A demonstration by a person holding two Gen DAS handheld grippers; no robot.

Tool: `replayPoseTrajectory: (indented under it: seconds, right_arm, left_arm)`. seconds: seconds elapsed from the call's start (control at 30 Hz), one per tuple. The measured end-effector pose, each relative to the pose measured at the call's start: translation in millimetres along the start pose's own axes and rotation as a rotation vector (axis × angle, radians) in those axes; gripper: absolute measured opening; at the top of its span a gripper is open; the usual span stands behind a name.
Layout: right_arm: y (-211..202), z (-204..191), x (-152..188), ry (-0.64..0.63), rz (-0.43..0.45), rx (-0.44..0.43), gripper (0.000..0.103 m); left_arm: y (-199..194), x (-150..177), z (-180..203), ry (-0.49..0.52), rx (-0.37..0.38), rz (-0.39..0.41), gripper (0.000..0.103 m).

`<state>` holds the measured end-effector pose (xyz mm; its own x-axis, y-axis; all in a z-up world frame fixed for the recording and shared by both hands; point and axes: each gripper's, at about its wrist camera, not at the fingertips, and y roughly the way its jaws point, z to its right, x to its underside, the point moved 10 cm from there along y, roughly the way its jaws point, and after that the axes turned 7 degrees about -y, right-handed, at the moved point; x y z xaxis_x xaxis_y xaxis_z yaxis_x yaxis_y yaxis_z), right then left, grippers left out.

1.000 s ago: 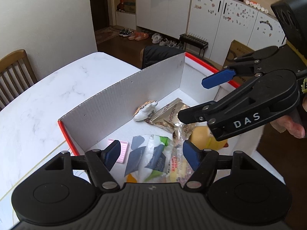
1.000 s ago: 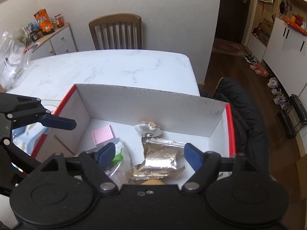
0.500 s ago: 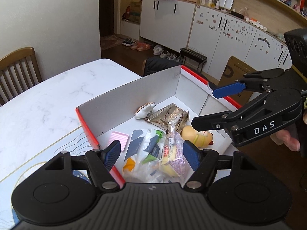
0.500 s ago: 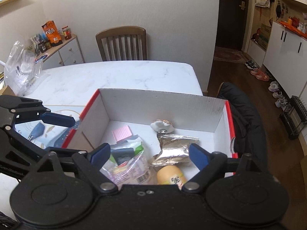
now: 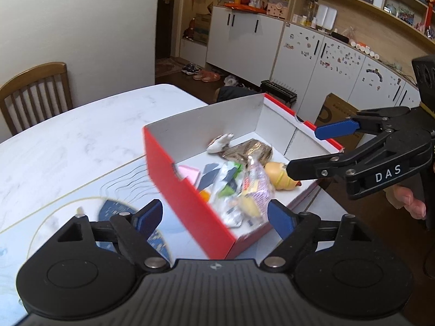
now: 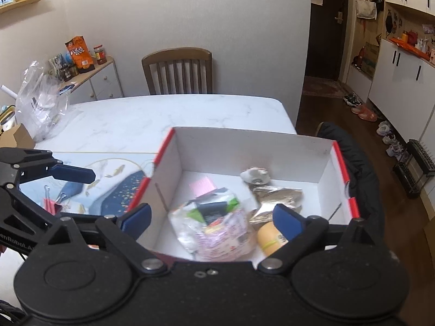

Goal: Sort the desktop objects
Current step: 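Withdraw both open grippers from the shoebox back over the table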

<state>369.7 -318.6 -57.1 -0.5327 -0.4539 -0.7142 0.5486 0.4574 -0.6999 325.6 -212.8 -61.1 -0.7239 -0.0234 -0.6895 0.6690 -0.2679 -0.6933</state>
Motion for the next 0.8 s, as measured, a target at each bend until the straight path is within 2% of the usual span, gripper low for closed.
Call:
replayPoseTrajectory:
  seconds: [0.03,0.1,0.13,0.27,0.8]
  right_arm:
    - [-1,-5,1,0.001,0.001,0.001,0.096]
    - [-3,-17,2,-0.001,0.003,-0.001,0.096]
    - [-4,-22,2,-0.002,0.004,-0.003,0.097]
    - [-6,-44,4,-0.002,0.009,0.005,0.1]
    - [1,-130,24,0.004,-0.016,0.026,0.1]
  left_arm:
    - [-4,4,-3,0.001,0.002,-0.002,0.088]
    - [-13,11,-9,0.003,0.006,0.005,0.101]
    - [-18,14,-13,0.003,0.007,0.011,0.102]
    - [-35,30,-29,-0.018,0.009,0.013,0.102]
    - [-92,99,-105,-0.049,-0.035,-0.012,0.102]
